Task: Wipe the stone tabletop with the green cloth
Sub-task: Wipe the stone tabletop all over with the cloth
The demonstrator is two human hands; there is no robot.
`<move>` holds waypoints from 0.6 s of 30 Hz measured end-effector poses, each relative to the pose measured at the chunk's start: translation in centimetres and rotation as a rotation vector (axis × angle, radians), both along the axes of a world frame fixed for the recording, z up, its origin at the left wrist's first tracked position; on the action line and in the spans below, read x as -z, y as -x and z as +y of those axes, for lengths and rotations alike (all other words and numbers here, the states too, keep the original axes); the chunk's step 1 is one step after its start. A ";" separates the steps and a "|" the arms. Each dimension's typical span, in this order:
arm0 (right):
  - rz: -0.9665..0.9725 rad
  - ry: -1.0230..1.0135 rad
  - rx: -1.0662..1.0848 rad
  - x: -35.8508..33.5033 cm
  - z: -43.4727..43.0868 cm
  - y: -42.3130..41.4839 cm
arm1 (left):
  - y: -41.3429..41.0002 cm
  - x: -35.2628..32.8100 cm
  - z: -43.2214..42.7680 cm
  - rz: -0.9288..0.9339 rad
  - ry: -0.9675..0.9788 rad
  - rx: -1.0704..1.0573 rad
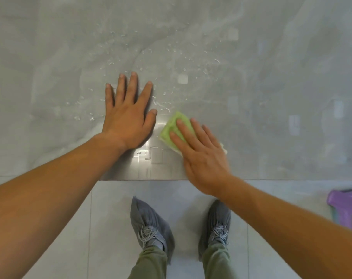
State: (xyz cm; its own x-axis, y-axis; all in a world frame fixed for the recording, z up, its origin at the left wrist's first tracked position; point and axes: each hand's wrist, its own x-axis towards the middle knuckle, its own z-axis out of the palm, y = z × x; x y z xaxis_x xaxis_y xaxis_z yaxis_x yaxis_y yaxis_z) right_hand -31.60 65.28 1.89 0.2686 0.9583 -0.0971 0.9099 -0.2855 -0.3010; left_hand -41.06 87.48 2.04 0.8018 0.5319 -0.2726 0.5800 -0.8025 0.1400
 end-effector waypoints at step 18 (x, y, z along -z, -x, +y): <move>-0.079 0.104 0.346 -0.4 7.0 -12.6 | -0.8 -0.3 1.3 0.015 0.037 -0.003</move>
State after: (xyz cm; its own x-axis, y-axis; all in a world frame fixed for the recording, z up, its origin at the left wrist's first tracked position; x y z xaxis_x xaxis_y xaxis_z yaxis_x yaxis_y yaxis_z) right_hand -19.03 72.28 2.31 0.5859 0.7954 -0.1551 0.7731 -0.6060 -0.1874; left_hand -40.27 88.80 2.38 0.7955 0.5240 -0.3044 0.5850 -0.7949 0.1606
